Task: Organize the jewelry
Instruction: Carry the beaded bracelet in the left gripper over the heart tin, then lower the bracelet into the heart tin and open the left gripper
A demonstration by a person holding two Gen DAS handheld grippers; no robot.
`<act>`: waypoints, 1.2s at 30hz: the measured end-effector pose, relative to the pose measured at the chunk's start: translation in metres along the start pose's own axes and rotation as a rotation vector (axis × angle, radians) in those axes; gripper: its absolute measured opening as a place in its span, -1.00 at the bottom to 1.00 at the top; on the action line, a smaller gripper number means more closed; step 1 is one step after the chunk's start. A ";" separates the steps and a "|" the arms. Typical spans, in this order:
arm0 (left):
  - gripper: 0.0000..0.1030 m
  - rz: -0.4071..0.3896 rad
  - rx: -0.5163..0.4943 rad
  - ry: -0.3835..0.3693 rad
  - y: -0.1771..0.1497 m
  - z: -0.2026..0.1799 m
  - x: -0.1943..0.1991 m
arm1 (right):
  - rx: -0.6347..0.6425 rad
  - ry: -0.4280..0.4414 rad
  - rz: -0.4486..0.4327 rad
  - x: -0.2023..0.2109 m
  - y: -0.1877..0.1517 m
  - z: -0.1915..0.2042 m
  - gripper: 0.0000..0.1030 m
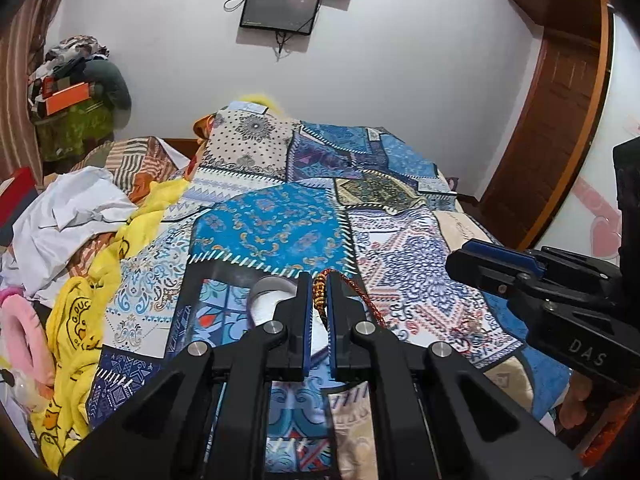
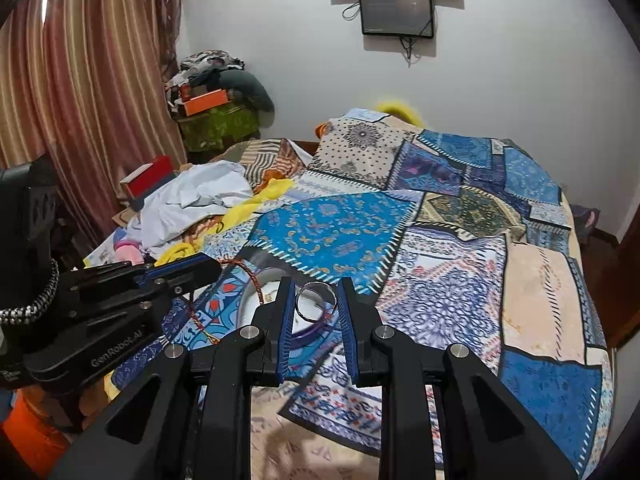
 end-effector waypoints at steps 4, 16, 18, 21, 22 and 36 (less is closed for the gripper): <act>-0.91 0.017 0.015 0.012 -0.005 0.011 -0.010 | 0.008 0.018 0.022 -0.014 -0.002 0.006 -0.62; -0.91 0.105 0.068 -0.020 -0.019 0.039 -0.054 | -0.014 0.086 0.133 -0.064 -0.016 0.012 -0.62; -0.91 0.122 0.070 -0.036 -0.021 0.040 -0.061 | -0.021 0.095 0.149 -0.071 -0.018 0.012 -0.62; -0.91 0.152 0.067 -0.063 -0.026 0.041 -0.072 | -0.019 0.099 0.171 -0.079 -0.022 0.013 -0.62; -0.91 0.155 0.063 -0.063 -0.026 0.040 -0.073 | -0.016 0.100 0.176 -0.081 -0.023 0.014 -0.62; -0.90 0.146 0.019 -0.014 -0.021 0.049 -0.068 | 0.028 0.120 0.253 -0.105 -0.034 0.024 -0.62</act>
Point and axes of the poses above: each gripper's, at about its wrist camera, not at the fingertips, and x roughly against the way its jaws point, z to its left, y to its top, the point moved 3 cm from there along -x, roughly the way its jaws point, and after that the axes turned 7 degrees about -z, right-handed, at the moved point
